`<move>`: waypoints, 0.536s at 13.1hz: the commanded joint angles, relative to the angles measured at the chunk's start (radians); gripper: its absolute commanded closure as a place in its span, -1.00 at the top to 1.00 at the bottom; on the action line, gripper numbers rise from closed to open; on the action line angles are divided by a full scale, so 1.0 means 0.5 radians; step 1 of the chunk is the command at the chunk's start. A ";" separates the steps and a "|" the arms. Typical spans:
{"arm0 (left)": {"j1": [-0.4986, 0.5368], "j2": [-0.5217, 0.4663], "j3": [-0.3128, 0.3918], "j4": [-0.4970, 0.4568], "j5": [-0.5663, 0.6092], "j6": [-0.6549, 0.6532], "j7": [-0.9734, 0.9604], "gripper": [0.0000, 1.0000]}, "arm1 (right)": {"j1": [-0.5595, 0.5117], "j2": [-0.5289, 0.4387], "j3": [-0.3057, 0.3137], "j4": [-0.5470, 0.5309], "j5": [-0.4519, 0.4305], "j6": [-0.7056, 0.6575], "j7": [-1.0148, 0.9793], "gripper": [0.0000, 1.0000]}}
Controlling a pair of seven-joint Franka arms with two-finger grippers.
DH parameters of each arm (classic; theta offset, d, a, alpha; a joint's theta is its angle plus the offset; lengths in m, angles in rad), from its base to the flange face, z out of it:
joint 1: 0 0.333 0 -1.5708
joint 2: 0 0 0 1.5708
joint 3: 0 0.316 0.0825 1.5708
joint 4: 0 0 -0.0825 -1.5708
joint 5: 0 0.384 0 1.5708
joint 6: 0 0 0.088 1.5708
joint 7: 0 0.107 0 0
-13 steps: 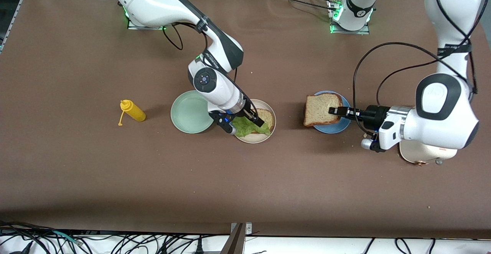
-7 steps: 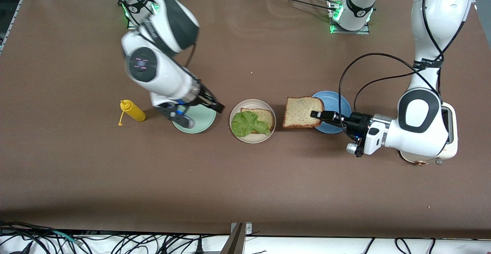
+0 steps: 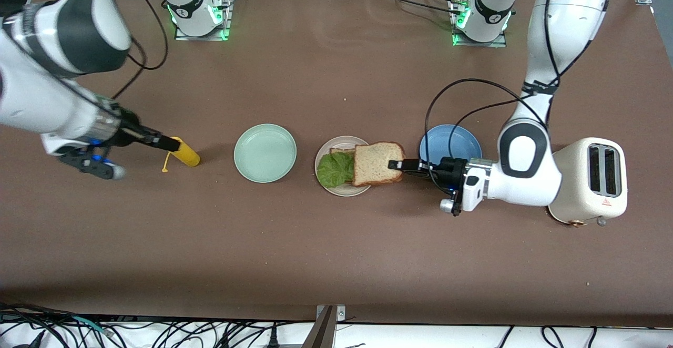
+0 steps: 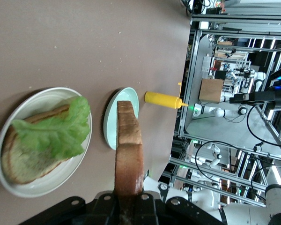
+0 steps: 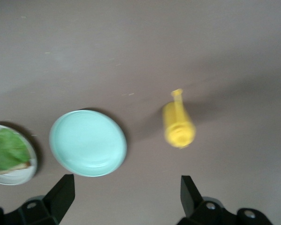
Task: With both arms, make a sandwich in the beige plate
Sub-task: 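Lower the bread slice with the left gripper onto the lettuce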
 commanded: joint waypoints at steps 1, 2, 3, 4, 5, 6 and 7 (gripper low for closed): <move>-0.101 -0.021 0.018 -0.125 -0.114 0.162 0.193 -1.00 | -0.040 -0.141 -0.052 -0.236 -0.152 0.104 -0.273 1.00; -0.126 -0.006 0.018 -0.143 -0.126 0.193 0.211 -1.00 | -0.043 -0.177 -0.052 -0.324 -0.268 0.189 -0.280 1.00; -0.138 0.021 0.018 -0.146 -0.129 0.197 0.251 -1.00 | -0.046 -0.226 -0.052 -0.435 -0.315 0.312 -0.280 1.00; -0.163 0.034 0.018 -0.159 -0.129 0.194 0.297 -1.00 | -0.052 -0.285 -0.052 -0.560 -0.327 0.435 -0.280 1.00; -0.184 0.034 0.018 -0.180 -0.129 0.200 0.319 -1.00 | -0.052 -0.319 -0.055 -0.622 -0.334 0.503 -0.280 1.00; -0.209 0.049 0.021 -0.186 -0.129 0.200 0.328 -1.00 | -0.052 -0.322 -0.055 -0.620 -0.376 0.497 -0.280 1.00; -0.224 0.080 0.018 -0.186 -0.126 0.200 0.355 -1.00 | -0.055 -0.325 -0.055 -0.602 -0.462 0.488 -0.286 1.00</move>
